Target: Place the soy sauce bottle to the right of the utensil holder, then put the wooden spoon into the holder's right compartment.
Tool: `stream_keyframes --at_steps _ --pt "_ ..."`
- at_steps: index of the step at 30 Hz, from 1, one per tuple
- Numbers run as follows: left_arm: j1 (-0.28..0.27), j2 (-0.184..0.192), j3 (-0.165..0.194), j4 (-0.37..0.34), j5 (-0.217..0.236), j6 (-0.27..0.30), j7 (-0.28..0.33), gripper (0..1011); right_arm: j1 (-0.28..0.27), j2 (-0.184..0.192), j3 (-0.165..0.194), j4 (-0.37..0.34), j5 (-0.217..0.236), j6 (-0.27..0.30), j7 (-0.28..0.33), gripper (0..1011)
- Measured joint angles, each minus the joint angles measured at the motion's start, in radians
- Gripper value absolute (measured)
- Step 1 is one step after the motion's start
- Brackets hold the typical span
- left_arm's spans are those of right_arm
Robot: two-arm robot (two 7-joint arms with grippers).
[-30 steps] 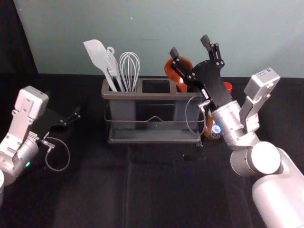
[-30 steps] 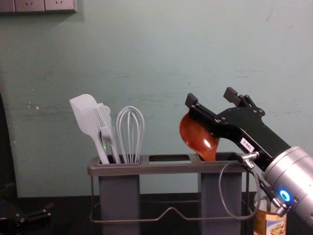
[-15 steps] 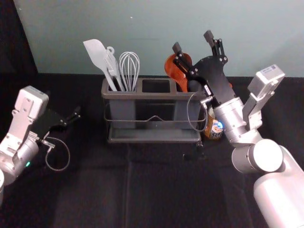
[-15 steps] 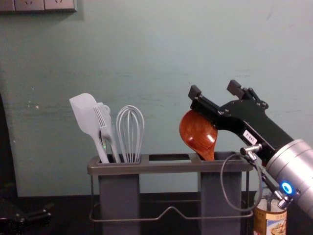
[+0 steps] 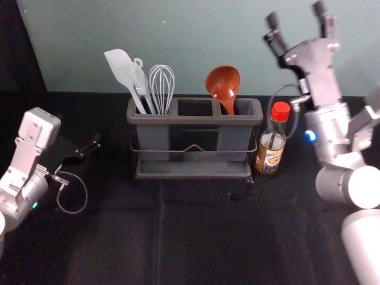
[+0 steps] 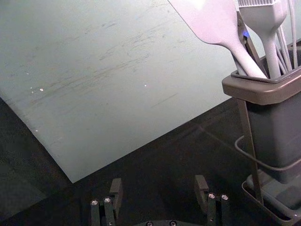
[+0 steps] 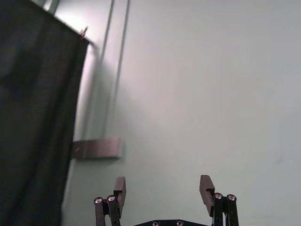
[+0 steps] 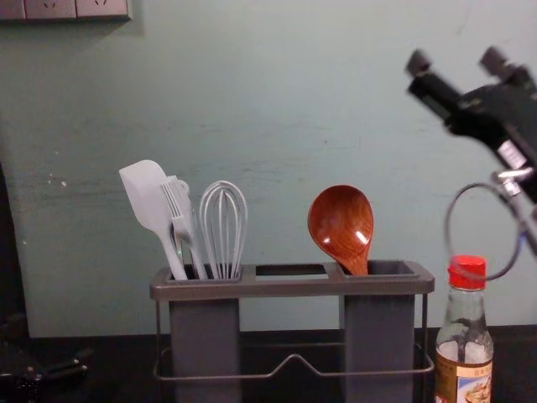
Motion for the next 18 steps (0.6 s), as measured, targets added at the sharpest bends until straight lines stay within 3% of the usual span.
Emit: stream_keyframes --at_steps 8,11,18 --pt "0.0 0.0 0.0 0.0 0.0 0.0 0.0 1005 -0.013 0.018 0.077 -0.021 -0.02 -0.044 -0.03 1002" --pt "0.0 0.0 0.0 0.0 0.0 0.0 0.0 1005 -0.024 0.026 0.119 -0.024 -0.079 -0.035 -0.073 1003" --pt "0.0 0.0 0.0 0.0 0.0 0.0 0.0 1005 -0.042 0.035 0.165 -0.008 -0.146 0.003 -0.114 1002"
